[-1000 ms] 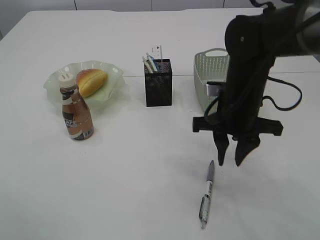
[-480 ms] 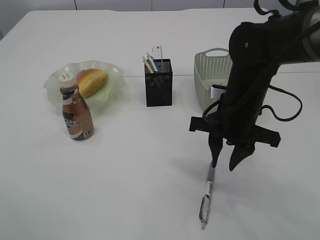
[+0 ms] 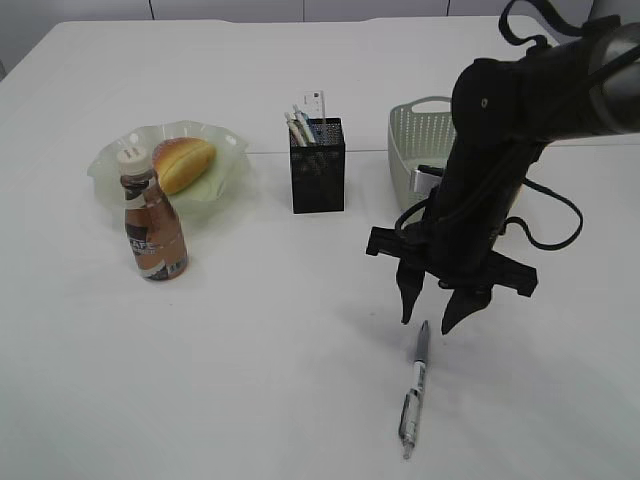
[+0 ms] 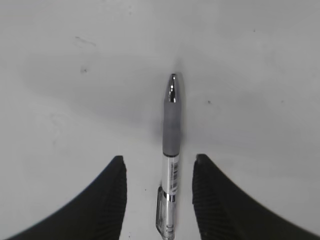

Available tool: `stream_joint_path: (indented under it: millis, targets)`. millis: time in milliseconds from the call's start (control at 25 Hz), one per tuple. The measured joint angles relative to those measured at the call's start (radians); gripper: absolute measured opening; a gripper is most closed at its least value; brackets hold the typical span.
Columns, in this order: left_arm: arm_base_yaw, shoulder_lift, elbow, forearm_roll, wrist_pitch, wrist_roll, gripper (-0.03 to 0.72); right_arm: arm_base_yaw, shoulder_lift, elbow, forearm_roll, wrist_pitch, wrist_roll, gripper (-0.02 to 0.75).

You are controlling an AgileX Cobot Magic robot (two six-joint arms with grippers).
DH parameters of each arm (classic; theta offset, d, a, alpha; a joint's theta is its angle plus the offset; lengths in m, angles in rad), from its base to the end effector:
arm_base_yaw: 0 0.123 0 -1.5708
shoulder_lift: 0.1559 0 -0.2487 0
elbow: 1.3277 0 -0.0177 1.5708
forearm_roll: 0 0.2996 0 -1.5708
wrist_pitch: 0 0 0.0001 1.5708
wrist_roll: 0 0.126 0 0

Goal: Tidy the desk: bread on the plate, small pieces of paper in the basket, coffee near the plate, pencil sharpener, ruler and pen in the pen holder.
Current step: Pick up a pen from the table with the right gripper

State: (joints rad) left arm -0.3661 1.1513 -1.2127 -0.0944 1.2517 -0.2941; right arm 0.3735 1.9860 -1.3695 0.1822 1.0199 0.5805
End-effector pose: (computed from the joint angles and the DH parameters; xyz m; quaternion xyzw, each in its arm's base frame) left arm 0.2626 -0.1127 0.3130 0.0310 0.9712 -0.1195 0.2037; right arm 0.3704 0.1661 0.0718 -0.1494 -0.9856 -0.0742 0.0263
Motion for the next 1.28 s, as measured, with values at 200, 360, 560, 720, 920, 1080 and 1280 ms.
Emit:
stream_joint_path:
  millis: [200,360,560,720,920,1080,1280]
  targets:
    - [0.000,0.000,0.000,0.000,0.000,0.000,0.307,0.000,0.037,0.000,0.000,-0.038,0.004,0.360]
    - [0.000,0.000,0.000,0.000,0.000,0.000,0.307,0.000,0.056,0.000,0.000,-0.066,0.004,0.362]
    - [0.000,0.000,0.000,0.000,0.000,0.000,0.307,0.000,0.084,0.000,0.000,-0.073,0.004,0.363]
    - [0.000,0.000,0.000,0.000,0.000,0.000,0.307,0.000,0.099,0.000,0.000,-0.073,0.004,0.363]
    - [0.000,0.000,0.000,0.000,0.000,0.000,0.307,0.000,0.110,0.000,-0.011,-0.073,0.004,0.363]
    - [0.000,0.000,0.000,0.000,0.000,0.000,0.307,0.000,0.111,0.000,-0.031,-0.073,0.004,0.363]
    - [0.000,0.000,0.000,-0.002,0.000,0.000,0.307,0.000,0.111,0.000,-0.039,-0.077,0.004,0.363]
